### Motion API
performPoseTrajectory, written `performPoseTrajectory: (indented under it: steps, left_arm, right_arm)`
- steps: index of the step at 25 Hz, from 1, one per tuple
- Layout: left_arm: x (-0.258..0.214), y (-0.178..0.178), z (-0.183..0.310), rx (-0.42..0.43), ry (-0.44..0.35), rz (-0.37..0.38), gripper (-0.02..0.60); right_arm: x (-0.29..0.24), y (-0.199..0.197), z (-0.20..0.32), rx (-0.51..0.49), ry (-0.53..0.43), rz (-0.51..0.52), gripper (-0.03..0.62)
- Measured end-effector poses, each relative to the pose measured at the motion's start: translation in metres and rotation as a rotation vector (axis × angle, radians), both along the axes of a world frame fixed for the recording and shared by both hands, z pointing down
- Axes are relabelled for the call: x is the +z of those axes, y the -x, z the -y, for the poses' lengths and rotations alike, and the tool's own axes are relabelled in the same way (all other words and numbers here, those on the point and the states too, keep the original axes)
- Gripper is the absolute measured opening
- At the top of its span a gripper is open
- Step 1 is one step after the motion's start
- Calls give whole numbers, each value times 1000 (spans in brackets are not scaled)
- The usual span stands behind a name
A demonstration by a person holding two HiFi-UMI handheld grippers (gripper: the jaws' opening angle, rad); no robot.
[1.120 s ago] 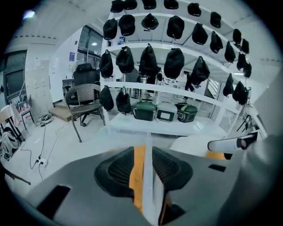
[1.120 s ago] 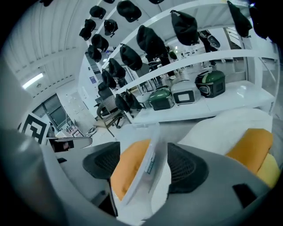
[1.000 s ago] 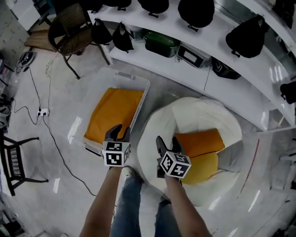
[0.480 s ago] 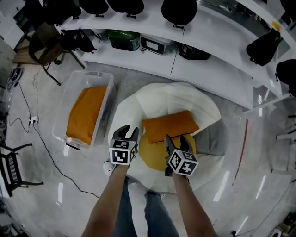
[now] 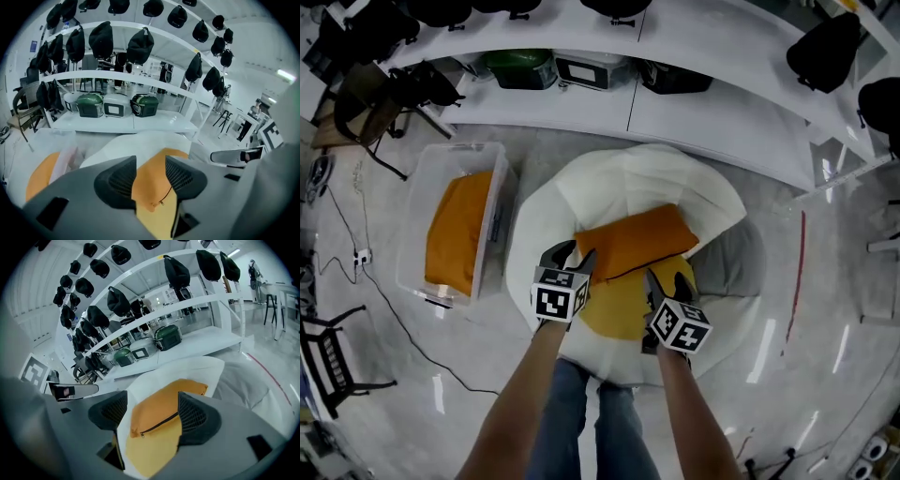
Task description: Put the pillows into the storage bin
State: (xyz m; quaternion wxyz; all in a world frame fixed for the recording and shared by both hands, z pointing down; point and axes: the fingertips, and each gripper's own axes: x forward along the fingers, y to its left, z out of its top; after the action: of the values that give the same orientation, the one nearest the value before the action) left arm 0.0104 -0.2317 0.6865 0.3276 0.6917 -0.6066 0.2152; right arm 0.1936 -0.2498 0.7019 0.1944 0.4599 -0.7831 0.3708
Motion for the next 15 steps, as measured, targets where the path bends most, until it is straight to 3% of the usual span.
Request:
performPoseTrajectory:
  steps: [6,15]
  left_arm:
    - [64,0,12,106,44,-1,219]
    - [165,0,47,234,45,13,239]
  right_arm:
    - [60,7,7,50,30,-13,319]
    - [160,17,26,122,53,-10,323]
